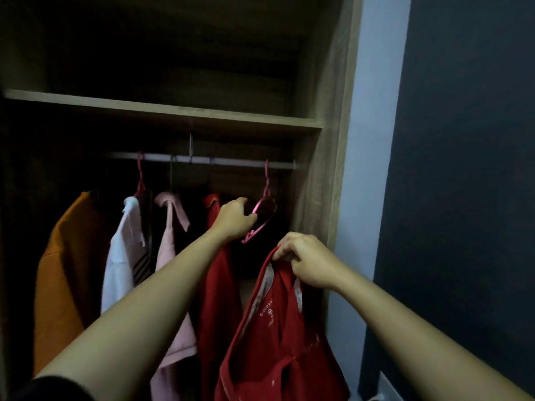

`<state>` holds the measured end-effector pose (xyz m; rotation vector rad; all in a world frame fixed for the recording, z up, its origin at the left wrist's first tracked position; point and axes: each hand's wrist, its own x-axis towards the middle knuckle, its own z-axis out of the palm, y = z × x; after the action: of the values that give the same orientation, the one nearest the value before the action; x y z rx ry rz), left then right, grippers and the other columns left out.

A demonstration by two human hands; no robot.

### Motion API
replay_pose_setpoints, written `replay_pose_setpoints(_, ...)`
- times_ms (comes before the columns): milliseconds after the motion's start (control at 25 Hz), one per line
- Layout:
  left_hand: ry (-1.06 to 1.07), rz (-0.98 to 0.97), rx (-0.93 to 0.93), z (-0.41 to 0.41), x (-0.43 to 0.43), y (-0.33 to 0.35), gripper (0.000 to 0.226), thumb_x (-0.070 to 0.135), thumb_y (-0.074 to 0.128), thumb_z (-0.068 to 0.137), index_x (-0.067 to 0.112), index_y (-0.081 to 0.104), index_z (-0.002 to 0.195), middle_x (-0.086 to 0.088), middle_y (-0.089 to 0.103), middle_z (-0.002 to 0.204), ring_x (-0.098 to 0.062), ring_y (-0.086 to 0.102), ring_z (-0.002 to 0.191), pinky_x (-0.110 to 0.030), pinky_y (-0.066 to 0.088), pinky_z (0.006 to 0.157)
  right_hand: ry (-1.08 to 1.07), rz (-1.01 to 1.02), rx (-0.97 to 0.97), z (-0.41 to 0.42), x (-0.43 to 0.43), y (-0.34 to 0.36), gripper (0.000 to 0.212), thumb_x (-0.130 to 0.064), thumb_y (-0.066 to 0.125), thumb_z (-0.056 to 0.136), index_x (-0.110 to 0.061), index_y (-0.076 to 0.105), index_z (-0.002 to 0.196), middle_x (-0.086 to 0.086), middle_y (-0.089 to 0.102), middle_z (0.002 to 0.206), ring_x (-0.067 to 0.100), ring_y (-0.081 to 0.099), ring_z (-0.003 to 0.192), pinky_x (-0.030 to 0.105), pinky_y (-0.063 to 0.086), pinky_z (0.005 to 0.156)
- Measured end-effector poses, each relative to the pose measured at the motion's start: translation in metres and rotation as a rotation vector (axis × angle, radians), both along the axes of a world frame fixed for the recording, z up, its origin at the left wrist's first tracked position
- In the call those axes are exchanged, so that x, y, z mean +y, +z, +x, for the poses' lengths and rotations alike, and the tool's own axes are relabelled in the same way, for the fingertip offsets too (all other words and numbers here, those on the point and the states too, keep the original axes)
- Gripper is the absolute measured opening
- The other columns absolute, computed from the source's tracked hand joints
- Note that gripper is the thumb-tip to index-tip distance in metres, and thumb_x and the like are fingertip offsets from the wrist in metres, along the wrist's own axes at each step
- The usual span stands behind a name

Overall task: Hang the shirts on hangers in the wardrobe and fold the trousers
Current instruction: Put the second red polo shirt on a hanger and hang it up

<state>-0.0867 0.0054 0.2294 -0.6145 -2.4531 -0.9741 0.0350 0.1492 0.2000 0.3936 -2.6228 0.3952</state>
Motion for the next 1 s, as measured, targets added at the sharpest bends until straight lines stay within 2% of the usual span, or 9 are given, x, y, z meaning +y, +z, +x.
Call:
replay_pose_setpoints(120,0.066,0.049,-0.099,-0.029,0.024,0.004,0.054,0.026,0.058,0.087,0.000,0.044,0.133,-0.023,0.055,0.129,-0.035,0.050,0.121,-0.032,0.040,0.096,0.009,0.000,0.018,-0.005,0.017,0.003,0.048,0.016,0.042,0.071,-0.007,0.072,0.101,0.006,0.061,0.110,0.018,0.059,0.104,0.024,0.045,0.093)
replay_pose_setpoints(240,0.065,0.198,-0.290,-0.055,0.042,-0.006,0.058,0.025,0.060,0.087,0.007,0.038,0.138,-0.022,0.052,0.132,-0.035,0.053,0.117,-0.032,0.042,0.094,0.021,-0.038,0.028,-0.010,0.026,-0.001,0.047,0.015,0.041,0.072,-0.007,0.072,0.101,0.004,0.059,0.111,0.014,0.057,0.104,0.019,0.045,0.092)
replay_pose_setpoints(320,0.092,0.247,-0.340,-0.066,0.052,-0.012,0.048,0.019,0.055,0.088,0.007,0.043,0.133,-0.022,0.056,0.126,-0.035,0.058,0.110,-0.033,0.046,0.090,0.034,-0.055,0.017,-0.014,0.028,-0.007,0.047,0.013,0.041,0.073,-0.008,0.071,0.103,0.003,0.058,0.112,0.014,0.056,0.105,0.019,0.044,0.092)
replay_pose_setpoints(400,0.131,0.244,-0.292,-0.071,0.060,-0.016,0.035,0.010,0.047,0.089,0.002,0.054,0.122,-0.024,0.061,0.118,-0.037,0.059,0.106,-0.035,0.047,0.085,0.039,-0.058,-0.017,-0.021,0.028,-0.012,0.047,0.011,0.041,0.074,-0.009,0.070,0.105,0.000,0.056,0.113,0.013,0.055,0.104,0.021,0.045,0.090)
replay_pose_setpoints(520,0.152,0.271,-0.185,-0.069,0.066,-0.012,0.033,0.003,0.040,0.089,-0.001,0.057,0.117,-0.025,0.061,0.115,-0.039,0.057,0.107,-0.035,0.044,0.082,0.037,-0.077,-0.026,-0.031,0.026,-0.015,0.047,0.010,0.041,0.074,-0.010,0.069,0.106,-0.002,0.055,0.112,0.014,0.055,0.102,0.023,0.046,0.088)
replay_pose_setpoints(640,0.136,0.300,-0.110,-0.063,0.060,-0.004,0.033,0.007,0.041,0.090,0.002,0.057,0.119,-0.024,0.061,0.118,-0.038,0.054,0.112,-0.035,0.042,0.089,0.016,-0.084,-0.039,-0.036,0.021,-0.018,0.046,0.007,0.043,0.075,-0.011,0.068,0.109,-0.003,0.054,0.112,0.015,0.055,0.104,0.027,0.046,0.092)
replay_pose_setpoints(720,0.152,0.356,-0.123,-0.055,0.049,-0.001,0.031,0.013,0.042,0.091,0.003,0.061,0.114,-0.022,0.063,0.115,-0.037,0.056,0.109,-0.034,0.043,0.087,0.002,-0.074,-0.089,-0.037,0.016,-0.022,0.045,0.004,0.045,0.076,-0.011,0.066,0.112,-0.006,0.048,0.108,0.014,0.053,0.105,0.025,0.044,0.093)
replay_pose_setpoints(880,0.128,0.382,-0.156,-0.028,0.006,-0.004,0.021,0.024,0.048,0.082,0.013,0.066,0.081,-0.020,0.069,0.092,-0.036,0.064,0.090,-0.039,0.054,0.082,-0.053,-0.077,-0.145,-0.041,-0.004,-0.027,0.041,0.002,0.048,0.076,-0.010,0.065,0.111,-0.008,0.043,0.104,0.016,0.052,0.107,0.019,0.041,0.089)
replay_pose_setpoints(1000,0.095,0.429,-0.171,0.001,-0.047,-0.005,0.022,0.026,0.058,0.081,0.014,0.061,0.063,-0.014,0.063,0.066,-0.026,0.062,0.058,-0.027,0.053,0.058,-0.128,-0.084,-0.152,-0.042,-0.017,-0.032,0.034,0.000,0.050,0.078,-0.006,0.066,0.106,-0.003,0.045,0.102,0.021,0.055,0.108,0.020,0.041,0.089)
